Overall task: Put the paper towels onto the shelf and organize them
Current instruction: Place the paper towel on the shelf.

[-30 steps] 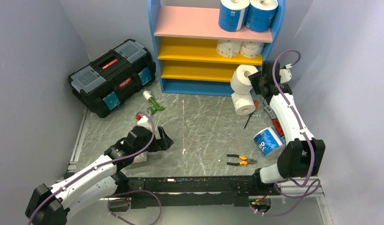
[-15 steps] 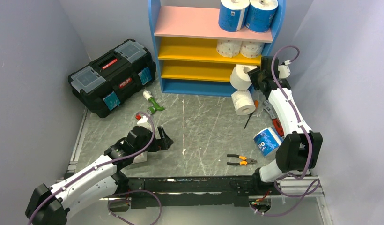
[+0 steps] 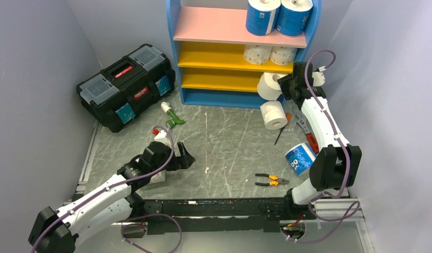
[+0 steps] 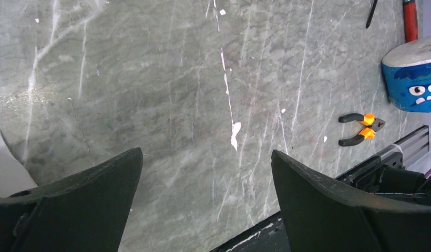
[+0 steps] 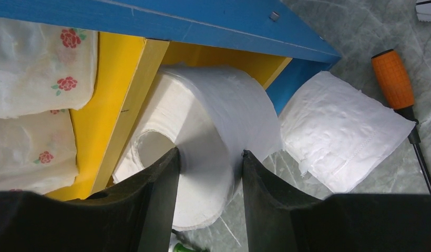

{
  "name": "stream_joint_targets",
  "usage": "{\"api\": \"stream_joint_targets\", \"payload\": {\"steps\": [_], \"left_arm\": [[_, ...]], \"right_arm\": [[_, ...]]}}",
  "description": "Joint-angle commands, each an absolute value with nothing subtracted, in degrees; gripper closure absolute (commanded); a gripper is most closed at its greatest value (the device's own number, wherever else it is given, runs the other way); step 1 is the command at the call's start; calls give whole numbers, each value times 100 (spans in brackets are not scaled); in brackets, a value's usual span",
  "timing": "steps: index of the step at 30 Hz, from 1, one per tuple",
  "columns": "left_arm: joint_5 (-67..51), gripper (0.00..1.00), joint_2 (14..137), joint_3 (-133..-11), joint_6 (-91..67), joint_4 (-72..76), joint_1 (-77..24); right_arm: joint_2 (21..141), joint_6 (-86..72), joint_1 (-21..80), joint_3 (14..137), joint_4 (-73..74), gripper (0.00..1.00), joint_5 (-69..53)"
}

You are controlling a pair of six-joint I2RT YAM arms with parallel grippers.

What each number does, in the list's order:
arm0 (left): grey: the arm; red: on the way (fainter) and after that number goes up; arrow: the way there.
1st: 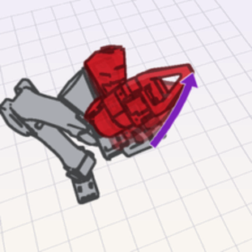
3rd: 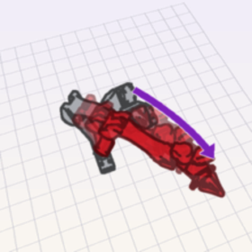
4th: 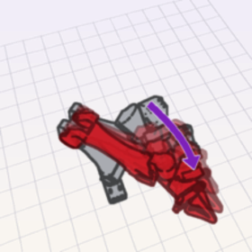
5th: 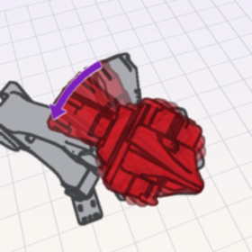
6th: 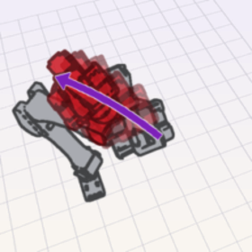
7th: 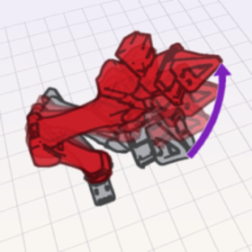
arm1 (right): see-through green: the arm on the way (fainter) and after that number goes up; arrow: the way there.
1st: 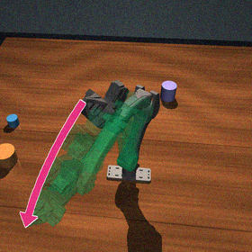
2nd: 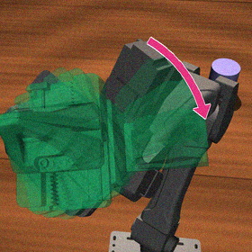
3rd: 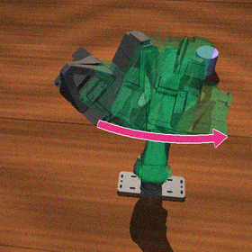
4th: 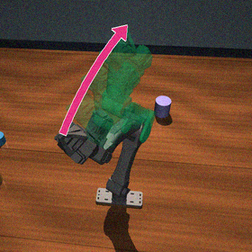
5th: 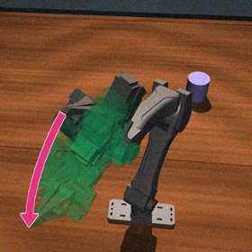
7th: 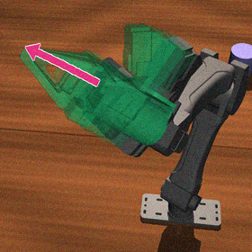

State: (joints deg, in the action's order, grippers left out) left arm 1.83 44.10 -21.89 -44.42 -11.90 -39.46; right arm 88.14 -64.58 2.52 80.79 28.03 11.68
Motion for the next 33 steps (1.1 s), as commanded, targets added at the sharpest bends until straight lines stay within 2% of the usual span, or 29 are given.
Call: {"api": "stream_joint_targets", "payload": {"steps": [1,6,11,20,33], "left_arm": [[277,1,4447,-2356,-4408,-1221,-3952],[279,1,4442,-2351,-4412,-1206,-3946],[263,1,4474,-2356,-4421,-1203,-3943],[236,1,4491,-2347,-4438,-1181,-3949],[211,1,4482,-2312,-4481,-1179,-3945]], "right_arm": [[8761,-6553,227,8328,2106,53,1001],[8766,-6500,222,8310,2070,42,927],[8752,-6472,223,8297,2036,39,900],[8745,-6473,226,8089,1768,39,717],[8720,-6549,224,7614,977,49,584]]}}
